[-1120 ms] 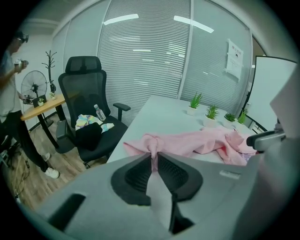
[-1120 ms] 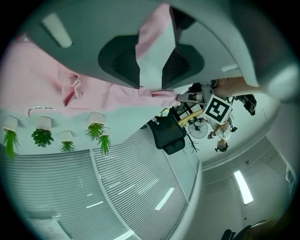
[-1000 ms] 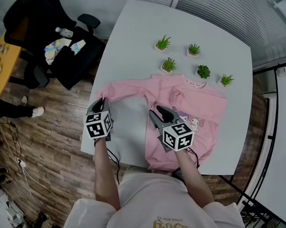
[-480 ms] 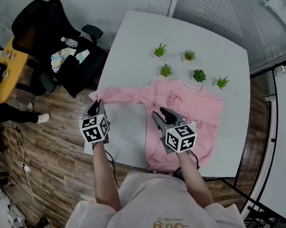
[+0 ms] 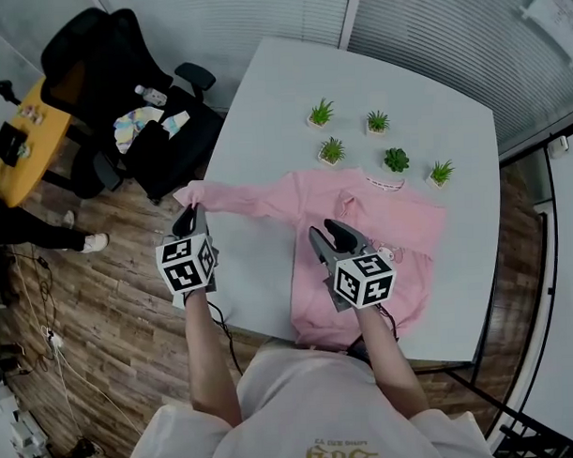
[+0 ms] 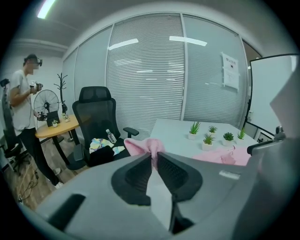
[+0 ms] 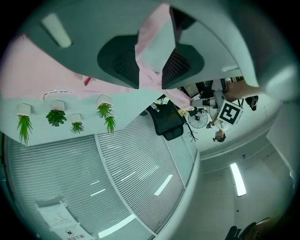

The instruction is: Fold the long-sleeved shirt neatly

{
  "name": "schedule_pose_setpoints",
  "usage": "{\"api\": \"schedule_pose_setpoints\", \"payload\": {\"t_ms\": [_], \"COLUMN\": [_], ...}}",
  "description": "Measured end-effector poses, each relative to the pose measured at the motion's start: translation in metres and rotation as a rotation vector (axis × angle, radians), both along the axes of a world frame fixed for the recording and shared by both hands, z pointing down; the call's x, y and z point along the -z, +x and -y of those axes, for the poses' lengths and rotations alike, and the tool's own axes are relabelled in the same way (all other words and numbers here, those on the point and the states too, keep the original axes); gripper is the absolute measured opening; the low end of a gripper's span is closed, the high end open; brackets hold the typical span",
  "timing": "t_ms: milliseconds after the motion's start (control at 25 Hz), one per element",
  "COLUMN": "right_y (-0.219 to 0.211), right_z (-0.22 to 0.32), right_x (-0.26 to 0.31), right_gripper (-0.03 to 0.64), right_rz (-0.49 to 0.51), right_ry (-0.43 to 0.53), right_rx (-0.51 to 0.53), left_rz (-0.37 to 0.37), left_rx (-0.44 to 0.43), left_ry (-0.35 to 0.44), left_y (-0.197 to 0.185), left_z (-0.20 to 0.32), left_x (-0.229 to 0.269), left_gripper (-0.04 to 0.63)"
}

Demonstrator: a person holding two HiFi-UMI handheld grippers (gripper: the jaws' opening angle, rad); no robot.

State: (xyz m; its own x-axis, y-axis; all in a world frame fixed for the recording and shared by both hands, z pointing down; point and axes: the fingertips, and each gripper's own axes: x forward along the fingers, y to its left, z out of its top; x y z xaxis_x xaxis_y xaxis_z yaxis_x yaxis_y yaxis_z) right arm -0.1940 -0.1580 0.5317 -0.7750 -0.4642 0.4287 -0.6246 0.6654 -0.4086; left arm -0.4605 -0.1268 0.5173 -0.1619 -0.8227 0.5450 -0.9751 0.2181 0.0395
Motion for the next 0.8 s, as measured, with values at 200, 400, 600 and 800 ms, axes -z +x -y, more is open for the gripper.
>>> {"api": "schedule_pose_setpoints", "payload": {"t_ms": [200,400,600,800], "right_y": [0.012,0.028,0.048,0.068], "right_z": [-0.001,-0.001,-0.001,0.004], "right_x": [0.007,0.011,0.013,0.014], "right_gripper": [0.163,0.163,0.163,0.163], "right_rz": [-0.002,-0.004,-0.003,0.000], "right_ry": [0.014,0.023,0.026,0.027], "right_rx": [-0.020,-0.047,-0.086,-0.129], "left_rz": [0.007,-0.002,-0.006,-0.008], "left_rx": [-0.027,-0.056,-0.104,-0.161], "left_ry": [0.018,0.041,0.067,0.084], "left_y": [0.015,0.037,0.065,0.092], "left_z": [0.006,0.014,0.030,0.045], "left_x": [0.009,0.016,0.026,0.033], "left_gripper": [0.044,0.044,0.046,0.045]}}
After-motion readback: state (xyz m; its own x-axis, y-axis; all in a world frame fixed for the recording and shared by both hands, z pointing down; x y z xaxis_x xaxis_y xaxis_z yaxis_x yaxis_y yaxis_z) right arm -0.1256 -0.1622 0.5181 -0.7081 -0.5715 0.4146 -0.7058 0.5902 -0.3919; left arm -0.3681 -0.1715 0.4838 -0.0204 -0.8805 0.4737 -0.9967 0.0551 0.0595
